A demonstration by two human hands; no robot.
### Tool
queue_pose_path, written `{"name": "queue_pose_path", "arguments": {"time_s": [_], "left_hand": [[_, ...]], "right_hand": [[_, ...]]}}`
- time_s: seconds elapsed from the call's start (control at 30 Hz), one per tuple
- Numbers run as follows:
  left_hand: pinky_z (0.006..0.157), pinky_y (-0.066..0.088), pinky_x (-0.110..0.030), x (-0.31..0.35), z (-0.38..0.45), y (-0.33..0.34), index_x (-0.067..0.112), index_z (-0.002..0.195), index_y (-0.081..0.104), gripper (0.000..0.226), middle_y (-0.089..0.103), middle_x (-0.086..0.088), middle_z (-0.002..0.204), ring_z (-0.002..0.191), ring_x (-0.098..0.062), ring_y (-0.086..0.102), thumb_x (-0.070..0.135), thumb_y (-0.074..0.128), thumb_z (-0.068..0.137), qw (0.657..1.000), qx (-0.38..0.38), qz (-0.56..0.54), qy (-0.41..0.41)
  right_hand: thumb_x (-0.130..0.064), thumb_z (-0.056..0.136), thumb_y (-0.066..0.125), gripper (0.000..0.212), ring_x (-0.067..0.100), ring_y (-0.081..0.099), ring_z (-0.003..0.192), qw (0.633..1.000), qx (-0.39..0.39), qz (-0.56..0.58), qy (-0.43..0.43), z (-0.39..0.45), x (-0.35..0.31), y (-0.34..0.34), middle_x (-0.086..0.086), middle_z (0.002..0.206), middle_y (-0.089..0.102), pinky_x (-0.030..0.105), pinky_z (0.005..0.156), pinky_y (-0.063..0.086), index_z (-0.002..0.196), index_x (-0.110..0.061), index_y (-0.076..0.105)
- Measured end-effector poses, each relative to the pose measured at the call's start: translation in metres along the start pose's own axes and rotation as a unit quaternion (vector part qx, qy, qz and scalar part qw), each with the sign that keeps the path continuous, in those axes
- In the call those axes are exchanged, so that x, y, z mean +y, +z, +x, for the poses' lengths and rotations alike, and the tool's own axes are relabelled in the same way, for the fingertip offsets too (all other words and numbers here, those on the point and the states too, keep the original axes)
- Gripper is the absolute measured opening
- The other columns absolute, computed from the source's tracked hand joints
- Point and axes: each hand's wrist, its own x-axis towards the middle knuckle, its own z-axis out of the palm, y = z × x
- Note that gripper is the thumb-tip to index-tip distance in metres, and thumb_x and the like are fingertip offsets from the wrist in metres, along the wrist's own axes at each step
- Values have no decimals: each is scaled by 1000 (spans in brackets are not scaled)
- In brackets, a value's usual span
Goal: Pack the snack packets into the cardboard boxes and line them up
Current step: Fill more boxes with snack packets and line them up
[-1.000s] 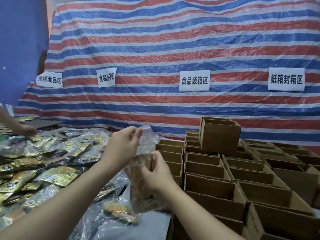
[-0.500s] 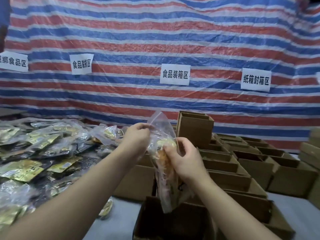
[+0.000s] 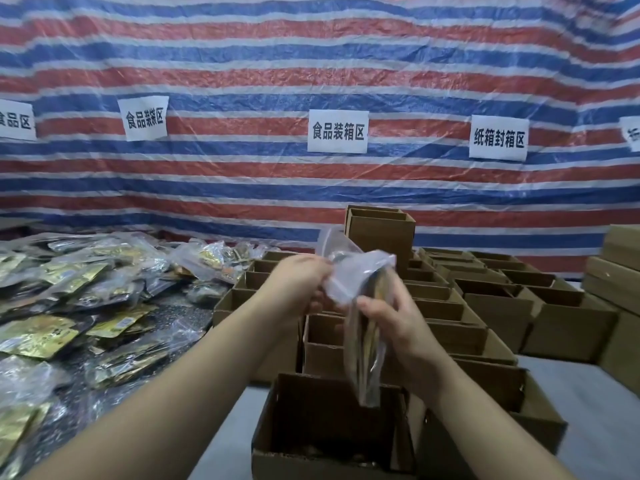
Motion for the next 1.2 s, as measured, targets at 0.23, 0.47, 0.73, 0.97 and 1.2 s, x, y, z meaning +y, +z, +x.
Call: {"name": "queue_pose_path", "arguments": {"time_s": [0.23,0.47,0.73,0.97,1.2], "left_hand": [[80,51,-18,-38,-17,9,22,142,38,77,54,5,125,109,-8,58,25,82,79,990,15,90,105],[64,46,-14,-70,-25,-30,34,113,64,20,65,19,97,89,3,61,41,57,96,958,-15,263,110],[78,45,-20,-138,-38,-53,12,101,71,32,71,-8,104,93,-9,61,30,44,105,983,-16,182,-14],[48,36,-7,-146,-41,-37,9,79,67,35,57,5,68,51,9,50,24,47,103,995,24,101,0],[49,33,-15,-144,-39,-40,11,73,67,39,50,6,61,55,-2,46,26,48,103,992,1,125,11]], "right_hand": [[-32,79,71,72,26,64,120,995,-46,19,86,-1,0,-3,7,132,66,53,104,49,145,-29,42],[-50,60,81,91,14,66,113,989,-60,-85,103,-5,5,-14,-1,133,61,33,90,55,141,-39,42],[-48,74,78,68,0,61,105,846,-318,-365,222,-5,21,12,-19,120,59,21,89,52,135,-54,49],[-30,104,50,47,27,54,125,620,-497,-531,295,1,83,47,9,142,55,44,110,40,150,-20,45],[-16,104,51,57,31,36,144,595,-520,-557,254,-4,93,45,8,156,39,50,121,23,156,-27,32]]}}
